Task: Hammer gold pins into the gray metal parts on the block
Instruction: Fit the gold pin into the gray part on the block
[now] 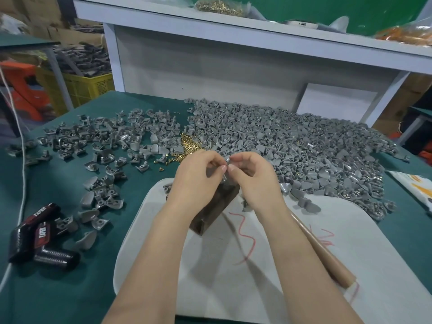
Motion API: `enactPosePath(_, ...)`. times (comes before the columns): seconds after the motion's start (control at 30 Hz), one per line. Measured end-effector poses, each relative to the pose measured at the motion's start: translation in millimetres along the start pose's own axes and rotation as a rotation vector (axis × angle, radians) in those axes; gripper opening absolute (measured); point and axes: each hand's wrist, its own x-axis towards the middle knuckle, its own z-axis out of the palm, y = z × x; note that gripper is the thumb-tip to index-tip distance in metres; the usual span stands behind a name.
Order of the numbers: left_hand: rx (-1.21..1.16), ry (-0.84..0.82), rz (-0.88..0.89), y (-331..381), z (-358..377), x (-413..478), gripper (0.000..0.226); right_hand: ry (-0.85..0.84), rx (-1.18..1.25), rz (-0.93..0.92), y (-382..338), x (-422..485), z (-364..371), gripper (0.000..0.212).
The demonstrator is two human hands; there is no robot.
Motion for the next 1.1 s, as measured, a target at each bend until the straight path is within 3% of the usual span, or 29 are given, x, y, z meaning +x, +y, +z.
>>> enactPosePath(0.27, -0.073, 0.014, 0.020, 4, -1, 0, 0.014, -0.053, 0.487, 0.209, 1, 2, 2, 0.012)
enactPosePath(0.47, -0.044, 0.025, 0.032, 4, 1, 0, 0.016, -0.047, 0.557, 0.225, -1, 1, 2, 0.010)
enactPosePath(0.6, -0.026, 0.020, 0.020, 4, -1, 0, 0.016, 0.021, 0.382, 0.136, 0, 1, 1, 0.012)
enactPosePath(0.73, 0.018, 0.025, -0.123, -1, -7, 1, 0.006, 0.097, -0.007, 0.025, 7, 4, -3, 0.022)
enactPosePath(0.83, 0.077, -0.066, -0.236, -3, -10, 0, 0.006, 0.082, -0.280, -0.075, 10, 3, 1, 0.021)
enactPosePath(1.1, 0.251, -0.136, -0.249, -6, -5, -2, 0.004, -0.006, -0.444, -0.118, 14, 3, 12, 0.012)
